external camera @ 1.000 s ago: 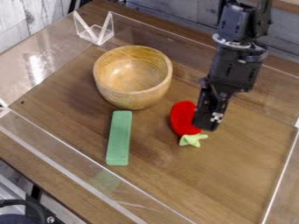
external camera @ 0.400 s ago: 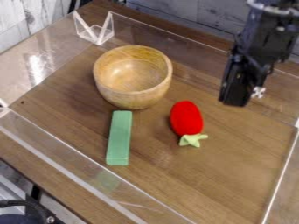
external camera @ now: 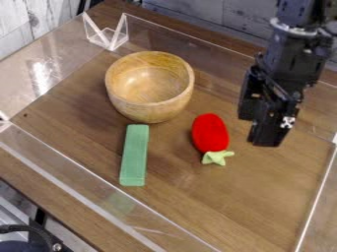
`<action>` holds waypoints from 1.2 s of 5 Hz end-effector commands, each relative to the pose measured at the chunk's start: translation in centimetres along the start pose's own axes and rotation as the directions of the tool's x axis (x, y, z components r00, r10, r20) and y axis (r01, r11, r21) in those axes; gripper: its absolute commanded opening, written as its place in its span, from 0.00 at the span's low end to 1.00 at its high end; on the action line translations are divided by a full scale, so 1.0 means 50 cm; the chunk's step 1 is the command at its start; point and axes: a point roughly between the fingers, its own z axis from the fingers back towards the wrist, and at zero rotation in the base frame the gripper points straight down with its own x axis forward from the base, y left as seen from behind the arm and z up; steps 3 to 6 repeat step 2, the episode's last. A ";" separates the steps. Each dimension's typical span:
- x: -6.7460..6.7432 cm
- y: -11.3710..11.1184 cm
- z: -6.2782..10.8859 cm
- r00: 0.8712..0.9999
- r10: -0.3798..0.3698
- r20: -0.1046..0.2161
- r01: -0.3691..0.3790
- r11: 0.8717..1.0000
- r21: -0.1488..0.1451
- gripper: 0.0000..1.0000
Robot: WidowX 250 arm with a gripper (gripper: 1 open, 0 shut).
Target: Move the red object to the right side of the table
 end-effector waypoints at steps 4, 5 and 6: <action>-0.036 0.051 -0.009 0.998 0.033 0.045 -0.035 0.999 0.041 1.00; -0.036 0.051 -0.009 0.998 0.033 0.045 -0.035 0.999 0.041 1.00; -0.036 0.051 -0.009 0.998 0.033 0.045 -0.035 0.999 0.041 1.00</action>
